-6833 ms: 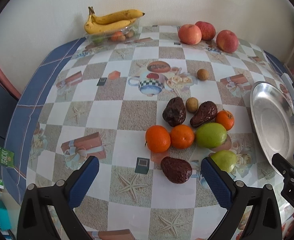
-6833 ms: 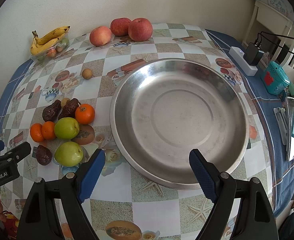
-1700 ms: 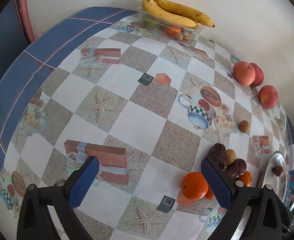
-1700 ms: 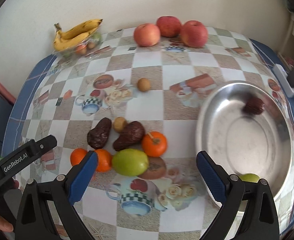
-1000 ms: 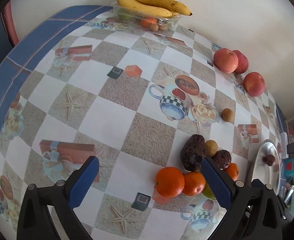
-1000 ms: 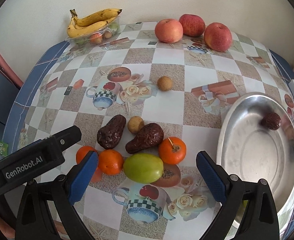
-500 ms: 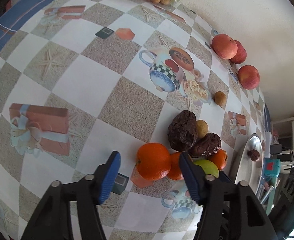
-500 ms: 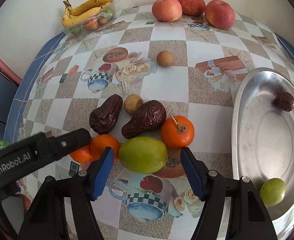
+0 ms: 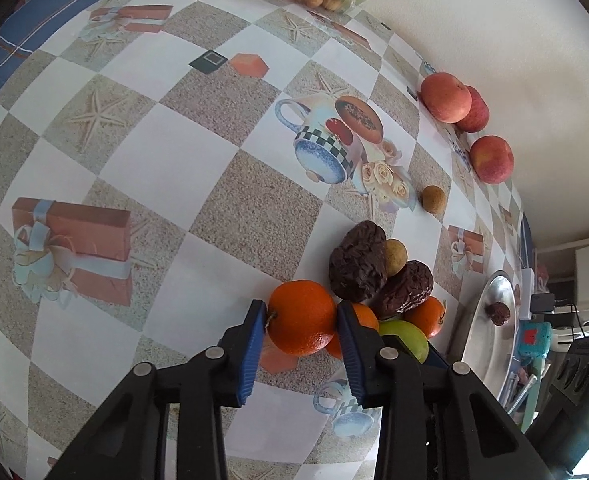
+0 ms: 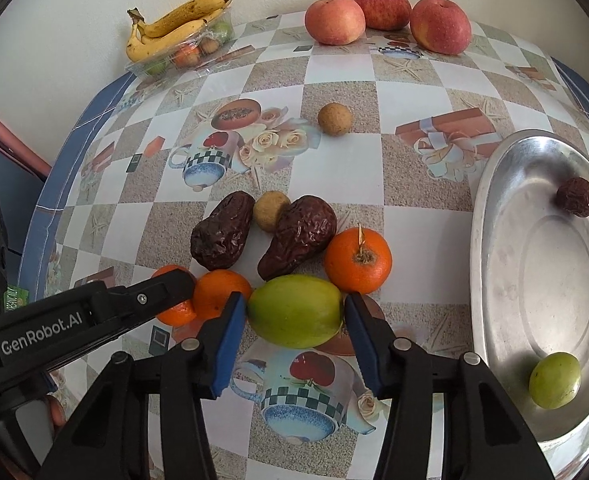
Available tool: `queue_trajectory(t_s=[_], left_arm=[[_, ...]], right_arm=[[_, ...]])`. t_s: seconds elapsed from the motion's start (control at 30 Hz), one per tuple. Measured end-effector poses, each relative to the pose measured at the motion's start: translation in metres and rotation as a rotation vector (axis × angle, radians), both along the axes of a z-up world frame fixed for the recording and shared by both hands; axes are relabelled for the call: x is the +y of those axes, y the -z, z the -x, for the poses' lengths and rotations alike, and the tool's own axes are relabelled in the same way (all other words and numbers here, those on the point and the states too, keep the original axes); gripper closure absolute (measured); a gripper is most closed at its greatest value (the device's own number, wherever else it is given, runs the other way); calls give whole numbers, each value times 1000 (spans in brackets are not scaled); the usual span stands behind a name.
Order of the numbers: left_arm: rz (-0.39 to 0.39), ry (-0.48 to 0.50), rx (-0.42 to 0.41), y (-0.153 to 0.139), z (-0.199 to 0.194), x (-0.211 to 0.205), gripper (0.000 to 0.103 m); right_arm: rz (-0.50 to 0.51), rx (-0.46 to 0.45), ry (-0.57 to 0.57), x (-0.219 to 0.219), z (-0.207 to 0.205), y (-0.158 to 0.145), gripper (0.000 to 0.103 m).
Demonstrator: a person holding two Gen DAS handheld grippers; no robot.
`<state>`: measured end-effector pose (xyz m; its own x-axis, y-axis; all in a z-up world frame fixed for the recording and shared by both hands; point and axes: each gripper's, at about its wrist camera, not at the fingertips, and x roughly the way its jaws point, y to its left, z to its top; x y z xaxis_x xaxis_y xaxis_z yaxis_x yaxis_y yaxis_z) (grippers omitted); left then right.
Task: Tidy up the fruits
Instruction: 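Grasp a mandarin orange with the left tool while the right tool grasps a green pear, then carry the orange and pear into the steel bowl and open both tools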
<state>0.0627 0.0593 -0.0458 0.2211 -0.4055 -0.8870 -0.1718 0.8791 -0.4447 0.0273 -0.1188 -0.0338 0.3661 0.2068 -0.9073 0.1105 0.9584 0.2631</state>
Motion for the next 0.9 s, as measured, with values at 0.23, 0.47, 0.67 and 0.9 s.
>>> queue_trajectory(t_s=[0.23, 0.47, 0.67, 0.9], left_arm=[[6, -56, 5, 0, 0, 13, 65], [30, -94, -55, -16, 1, 20, 65], [34, -64, -115, -31, 2, 11, 65], [45, 23, -157, -39, 7, -16, 65]], right_arm=[[-2, 3, 46, -13, 5, -3, 51], [-42, -53, 66, -21, 12, -23, 51], [-48, -84, 87, -27, 15, -34, 51], [-63, -96, 150, -48, 20, -38, 51]])
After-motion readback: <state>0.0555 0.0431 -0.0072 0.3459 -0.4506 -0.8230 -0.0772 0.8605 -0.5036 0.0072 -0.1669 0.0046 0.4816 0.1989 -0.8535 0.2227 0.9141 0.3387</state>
